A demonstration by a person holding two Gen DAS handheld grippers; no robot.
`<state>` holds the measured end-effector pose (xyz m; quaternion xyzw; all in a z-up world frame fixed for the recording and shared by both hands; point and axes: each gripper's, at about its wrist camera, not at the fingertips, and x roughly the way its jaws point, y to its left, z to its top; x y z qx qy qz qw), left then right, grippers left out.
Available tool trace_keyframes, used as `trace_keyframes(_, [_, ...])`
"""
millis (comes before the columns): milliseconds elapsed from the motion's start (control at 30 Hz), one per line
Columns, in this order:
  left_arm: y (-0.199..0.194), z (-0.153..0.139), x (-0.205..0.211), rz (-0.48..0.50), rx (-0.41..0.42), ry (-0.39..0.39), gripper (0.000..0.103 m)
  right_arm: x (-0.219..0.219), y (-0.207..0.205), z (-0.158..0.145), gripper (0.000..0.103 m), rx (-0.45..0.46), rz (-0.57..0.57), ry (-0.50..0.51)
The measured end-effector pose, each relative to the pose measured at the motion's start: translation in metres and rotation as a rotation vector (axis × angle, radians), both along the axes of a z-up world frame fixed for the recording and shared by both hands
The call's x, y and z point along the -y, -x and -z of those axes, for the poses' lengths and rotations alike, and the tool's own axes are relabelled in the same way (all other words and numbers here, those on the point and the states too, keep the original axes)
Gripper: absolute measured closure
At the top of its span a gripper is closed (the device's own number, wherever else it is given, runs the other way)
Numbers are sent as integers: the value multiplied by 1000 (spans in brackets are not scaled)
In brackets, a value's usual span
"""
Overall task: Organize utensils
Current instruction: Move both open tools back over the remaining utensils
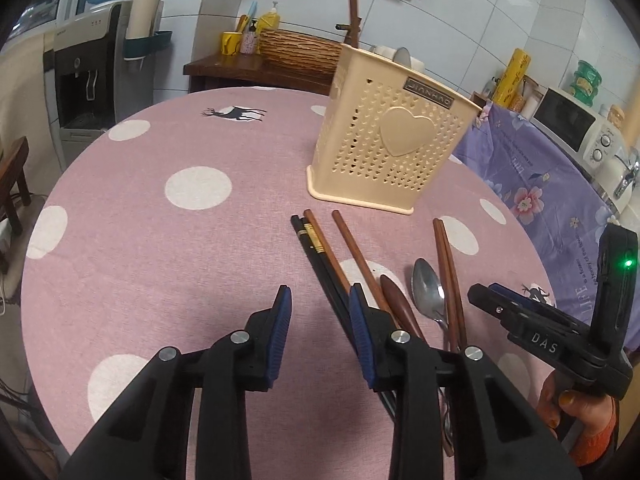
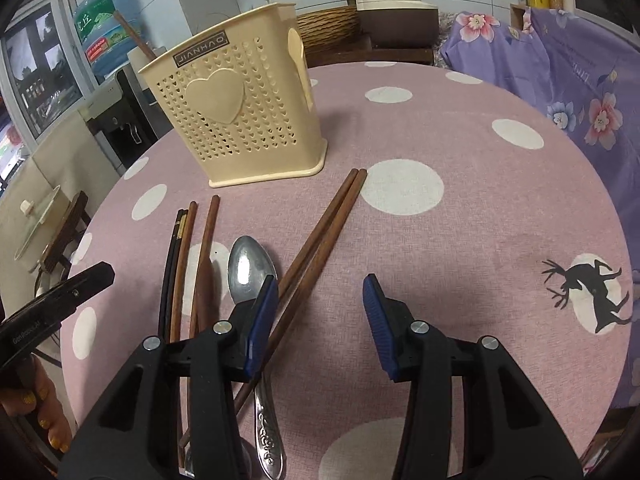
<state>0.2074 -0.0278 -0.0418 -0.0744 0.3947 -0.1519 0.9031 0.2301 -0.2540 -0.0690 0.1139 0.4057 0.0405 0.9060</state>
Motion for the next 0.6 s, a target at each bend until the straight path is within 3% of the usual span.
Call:
trace_keyframes(233, [-5, 16, 29, 24, -10, -94, 72, -1, 1, 0, 58, -1, 7, 4])
trace_keyframes(367, [-6, 27, 38, 8, -5, -194, 72, -2, 2, -1, 58, 5, 6, 23])
trace_keyframes(433, [-8, 28, 35, 2, -25, -193, 73, -3, 2, -1, 58, 4, 3, 33])
trace_keyframes(533, [-9, 29, 30, -14, -29, -282, 73, -1, 2, -2, 58, -5, 11, 71])
trace_keyframes(600, [-11, 30, 21, 1, -51, -285, 74, 4, 1, -3, 58, -10, 19, 83])
